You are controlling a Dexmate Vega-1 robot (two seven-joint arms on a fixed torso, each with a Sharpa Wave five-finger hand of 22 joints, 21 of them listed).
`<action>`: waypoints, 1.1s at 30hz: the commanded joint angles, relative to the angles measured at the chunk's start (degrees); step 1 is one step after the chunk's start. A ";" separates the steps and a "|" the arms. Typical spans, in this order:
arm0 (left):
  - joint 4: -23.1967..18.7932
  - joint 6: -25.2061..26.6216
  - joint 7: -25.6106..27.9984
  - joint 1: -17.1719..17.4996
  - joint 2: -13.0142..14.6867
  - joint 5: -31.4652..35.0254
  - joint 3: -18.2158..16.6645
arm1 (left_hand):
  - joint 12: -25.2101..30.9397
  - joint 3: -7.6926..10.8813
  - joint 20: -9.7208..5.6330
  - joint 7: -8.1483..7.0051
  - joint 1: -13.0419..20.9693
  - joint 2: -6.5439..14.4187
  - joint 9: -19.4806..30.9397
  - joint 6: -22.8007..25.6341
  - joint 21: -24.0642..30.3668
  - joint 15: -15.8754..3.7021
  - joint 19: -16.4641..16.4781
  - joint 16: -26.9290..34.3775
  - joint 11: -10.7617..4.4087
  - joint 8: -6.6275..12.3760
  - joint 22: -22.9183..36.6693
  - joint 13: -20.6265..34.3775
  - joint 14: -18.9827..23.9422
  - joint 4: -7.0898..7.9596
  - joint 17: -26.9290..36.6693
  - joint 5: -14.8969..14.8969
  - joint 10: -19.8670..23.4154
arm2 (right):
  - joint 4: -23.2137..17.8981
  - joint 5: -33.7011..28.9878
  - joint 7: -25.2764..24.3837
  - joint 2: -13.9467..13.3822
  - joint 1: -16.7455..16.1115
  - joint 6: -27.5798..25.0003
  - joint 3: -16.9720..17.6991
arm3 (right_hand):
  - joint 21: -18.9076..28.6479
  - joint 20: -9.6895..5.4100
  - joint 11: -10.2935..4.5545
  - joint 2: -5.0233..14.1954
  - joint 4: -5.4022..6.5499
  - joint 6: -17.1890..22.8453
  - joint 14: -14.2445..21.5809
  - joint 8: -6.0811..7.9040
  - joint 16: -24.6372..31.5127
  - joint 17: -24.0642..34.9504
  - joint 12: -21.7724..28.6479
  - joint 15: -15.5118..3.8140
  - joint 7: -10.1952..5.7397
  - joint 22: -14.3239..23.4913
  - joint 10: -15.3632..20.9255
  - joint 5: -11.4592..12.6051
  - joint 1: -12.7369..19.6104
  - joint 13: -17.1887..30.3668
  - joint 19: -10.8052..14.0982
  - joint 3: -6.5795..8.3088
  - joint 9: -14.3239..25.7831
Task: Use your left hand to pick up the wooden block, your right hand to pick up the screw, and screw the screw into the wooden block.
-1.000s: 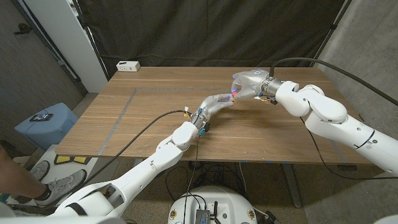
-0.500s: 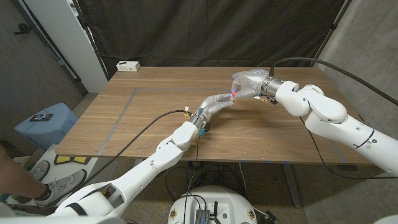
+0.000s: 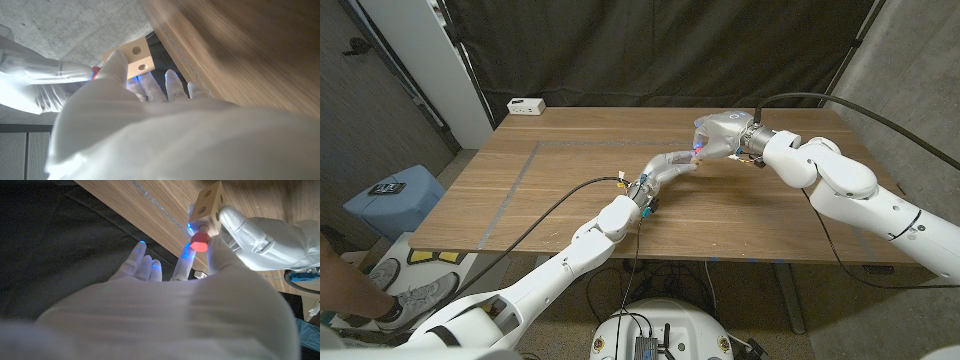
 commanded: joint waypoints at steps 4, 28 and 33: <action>-0.39 0.08 -0.20 0.29 0.16 -0.12 0.07 | 0.40 0.50 0.38 -0.12 0.15 0.55 0.09 0.39 0.54 -4.35 0.00 -0.09 0.04 0.38 0.15 0.31 0.42 0.00 0.15 0.29 0.55 | -0.47 0.27 -1.84 0.21 -1.08 -1.04 0.47 | 0.30 -0.23 -0.20 0.35 0.14 1.52 1.05 0.98 0.79 0.25 0.49 -0.49 0.39 -0.01 1.08 -0.04 -0.09 0.09 1.08 -0.51 0.49; -1.26 0.08 -0.35 0.92 0.54 -0.23 0.02 | 0.36 0.71 0.39 0.14 0.07 0.71 0.10 0.41 0.53 -4.29 0.01 -0.09 0.03 0.38 0.15 0.35 0.42 0.04 0.16 0.33 0.43 | -0.86 0.10 -2.52 0.87 -1.22 -2.21 -0.18 | 0.19 -1.12 -0.55 0.51 0.32 3.15 2.42 2.30 1.16 0.46 0.65 -1.34 2.54 -0.03 2.59 -0.02 -0.44 -0.17 2.73 -1.47 0.99; -1.36 -0.02 -0.37 0.99 0.55 -0.19 0.04 | 0.40 0.75 0.42 0.13 0.09 0.67 0.10 0.36 0.55 -4.22 0.06 -0.09 0.01 0.36 0.15 0.36 0.45 0.00 0.14 0.33 0.53 | -0.99 -0.53 -2.31 1.42 -1.01 -2.96 -0.68 | 0.00 -0.98 -0.48 0.17 0.53 2.94 2.40 2.45 1.07 0.51 0.51 -1.37 3.14 -0.02 2.49 -0.03 -1.11 -0.21 2.57 -1.84 1.22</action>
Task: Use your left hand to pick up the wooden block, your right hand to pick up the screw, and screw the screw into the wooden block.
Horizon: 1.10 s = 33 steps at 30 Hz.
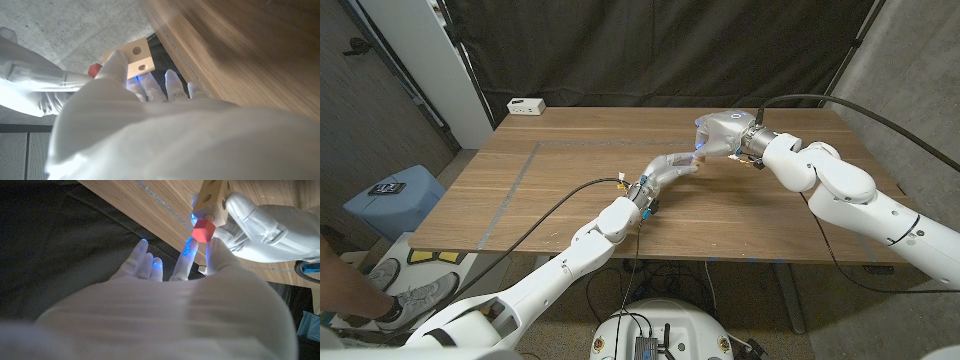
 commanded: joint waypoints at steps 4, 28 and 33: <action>-0.52 -0.14 -0.03 0.38 0.13 0.03 0.01 | 0.56 0.44 0.42 0.09 0.09 0.67 0.11 0.51 0.55 -4.24 0.05 -0.06 -0.11 0.36 0.15 0.02 0.56 0.04 0.13 0.47 0.66 | -0.46 -0.93 0.48 0.82 0.37 -1.20 -0.93 | -0.19 0.55 0.16 -0.49 0.23 -0.57 0.17 0.43 0.10 0.20 -0.21 0.35 1.10 -0.01 0.17 -0.01 -1.61 0.08 0.16 -0.69 0.48; -0.53 -0.20 -0.06 0.41 0.06 -0.03 -0.07 | 0.53 0.80 0.50 0.16 -0.06 0.81 0.11 0.60 0.56 -4.20 0.13 -0.14 -0.08 0.38 0.15 0.06 0.62 0.06 0.09 0.53 0.56 | -2.15 1.57 1.86 -0.50 -0.22 -0.96 0.49 | -1.29 2.53 1.78 -1.06 1.78 -7.79 -2.02 -1.01 -1.17 0.62 -1.59 2.78 3.42 0.08 -2.19 0.15 -6.90 0.41 -2.38 -2.60 1.40; -0.41 -0.19 -0.08 0.35 0.03 -0.13 -0.12 | 0.50 0.86 0.52 0.12 -0.12 0.81 0.11 0.55 0.55 -4.21 0.11 -0.16 -0.08 0.35 0.16 0.06 0.61 0.07 0.09 0.54 0.50 | -2.61 2.66 2.74 -1.22 -0.10 -0.58 0.97 | -1.45 3.10 2.07 -1.04 1.45 -10.48 -2.85 -2.38 -1.62 0.50 -2.09 3.47 3.39 0.09 -3.30 0.22 -7.03 0.50 -3.32 -2.38 0.86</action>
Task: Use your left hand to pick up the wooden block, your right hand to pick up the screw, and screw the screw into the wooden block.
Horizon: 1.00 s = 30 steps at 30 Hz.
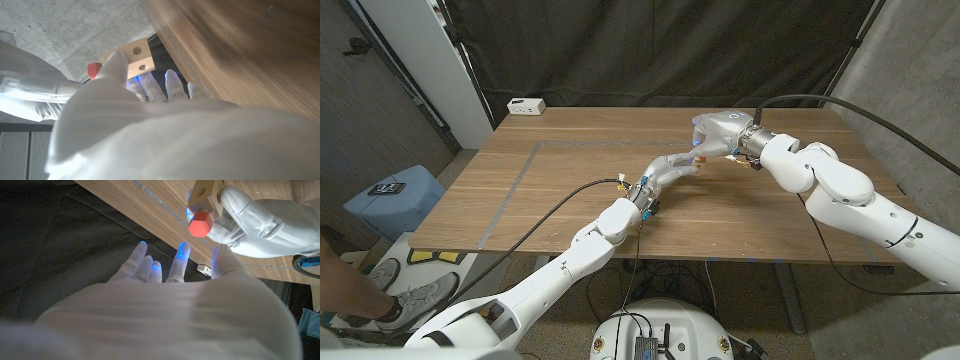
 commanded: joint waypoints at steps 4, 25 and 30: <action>0.35 -0.06 -0.22 -0.14 -0.09 -0.33 -0.08 | 0.48 0.45 0.51 0.05 -0.06 0.43 0.11 0.66 0.55 -3.91 0.11 -0.17 0.02 0.37 0.15 0.14 0.31 0.11 0.08 0.41 0.36 | -1.00 2.97 1.73 -1.84 -0.18 1.09 1.47 | -0.31 0.81 0.33 0.00 -0.64 -3.38 -1.11 -1.99 -0.66 -0.12 -0.89 0.95 -0.16 0.08 -1.85 0.25 -0.37 0.27 -1.33 0.57 -0.71; 1.69 -0.86 -0.33 -0.58 -0.49 -0.82 -0.36 | 0.49 0.58 0.45 0.01 -0.18 0.33 0.11 0.71 0.57 -3.94 0.17 -0.20 0.04 0.37 0.16 0.16 0.31 0.08 0.06 0.41 0.37 | -0.66 6.59 2.84 -4.42 -0.45 3.26 2.89 | -0.40 2.35 1.05 0.22 -2.43 -10.77 -3.88 -6.86 -1.47 -0.81 -1.92 2.38 -1.04 0.03 -5.57 0.47 2.10 0.55 -3.61 2.48 -2.53; 2.17 -1.27 -0.53 -0.79 -0.69 -0.98 -0.38 | 0.47 0.57 0.54 -0.04 -0.28 0.27 0.11 0.75 0.55 -3.93 0.13 -0.22 0.03 0.38 0.16 0.15 0.27 0.10 0.07 0.40 0.35 | 0.05 6.71 2.98 -4.78 -0.27 3.55 2.72 | -0.34 2.66 0.96 0.03 -2.63 -12.10 -4.53 -7.76 -1.60 -0.91 -2.11 2.48 -1.92 0.02 -6.47 0.49 2.47 0.60 -3.84 2.74 -2.78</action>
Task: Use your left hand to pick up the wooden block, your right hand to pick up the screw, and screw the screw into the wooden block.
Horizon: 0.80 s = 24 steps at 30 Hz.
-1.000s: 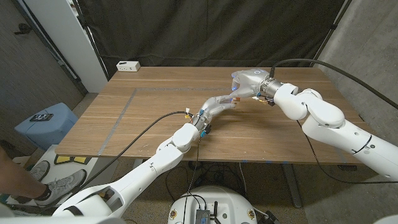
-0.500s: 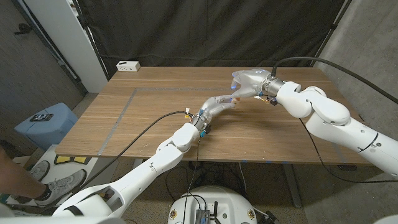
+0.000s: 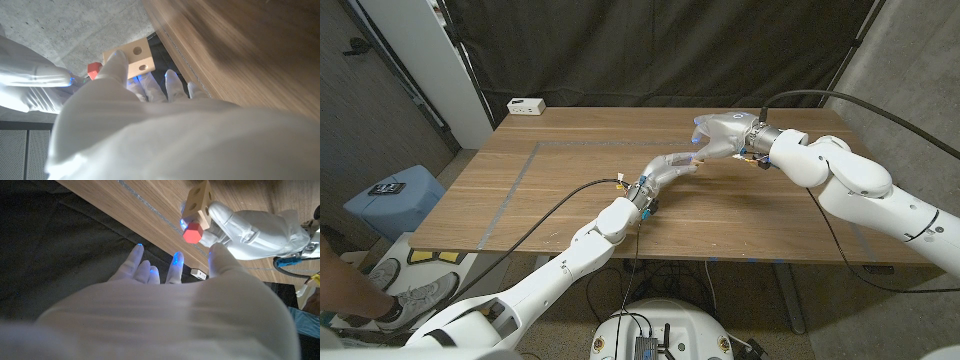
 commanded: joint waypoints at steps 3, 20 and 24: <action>0.97 -0.79 -0.41 -0.40 -0.41 -0.44 -0.10 | 0.31 0.40 0.55 0.05 -0.27 0.12 0.06 0.54 0.54 -3.90 0.11 -0.21 0.06 0.34 0.16 0.16 0.25 0.04 0.22 0.26 0.31 | 1.37 1.07 0.35 -1.17 0.11 0.85 0.16 | 0.09 0.31 -0.07 -0.42 -0.52 -1.76 -0.88 -0.99 -0.06 -0.08 -0.51 0.04 -1.09 0.01 -1.47 0.26 1.35 0.36 -0.47 0.65 -0.14; 1.30 -0.63 -1.04 -0.89 -0.52 -0.36 0.21 | 0.30 0.37 0.51 0.01 -0.42 -0.05 0.06 0.58 0.53 -3.93 0.10 -0.16 0.04 0.35 0.16 0.15 0.28 0.01 0.25 0.20 0.31 | 3.05 1.54 -0.39 -1.17 0.54 1.41 -0.07 | 0.51 -0.02 -0.83 -0.82 -0.92 1.91 -0.68 -0.36 0.35 -0.35 0.03 -0.43 -2.25 -0.01 -1.33 0.16 3.80 0.49 0.10 1.89 -0.56; 1.49 -0.57 -1.13 -1.02 -0.64 -0.40 0.28 | 0.30 0.38 0.54 -0.01 -0.39 -0.05 0.06 0.52 0.52 -3.94 0.07 -0.16 0.05 0.32 0.16 0.15 0.25 -0.02 0.25 0.20 0.30 | 3.37 2.27 -0.41 -0.99 0.67 1.42 0.03 | 0.68 -0.17 -0.68 -0.90 -0.70 3.38 -0.51 0.10 0.48 -0.32 0.29 -0.54 -1.62 -0.02 -0.86 0.09 3.82 0.52 0.56 2.03 -0.58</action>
